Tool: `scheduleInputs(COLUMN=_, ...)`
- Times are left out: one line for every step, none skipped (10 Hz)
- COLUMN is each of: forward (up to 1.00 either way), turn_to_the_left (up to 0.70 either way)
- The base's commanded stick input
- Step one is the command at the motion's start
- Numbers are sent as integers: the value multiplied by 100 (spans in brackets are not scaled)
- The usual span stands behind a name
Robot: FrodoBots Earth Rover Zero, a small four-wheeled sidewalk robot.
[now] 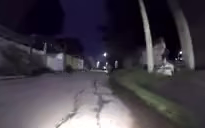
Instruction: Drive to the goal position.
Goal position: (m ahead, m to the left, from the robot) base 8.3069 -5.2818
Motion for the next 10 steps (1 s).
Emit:
scheduleInputs(forward=50, turn_to_the_left=0)
scheduleInputs(forward=50, turn_to_the_left=0)
scheduleInputs(forward=50, turn_to_the_left=0)
scheduleInputs(forward=50, turn_to_the_left=0)
scheduleInputs(forward=50, turn_to_the_left=0)
scheduleInputs(forward=50, turn_to_the_left=0)
scheduleInputs(forward=50, turn_to_the_left=0)
scheduleInputs(forward=50, turn_to_the_left=0)
scheduleInputs(forward=50, turn_to_the_left=0)
scheduleInputs(forward=50, turn_to_the_left=0)
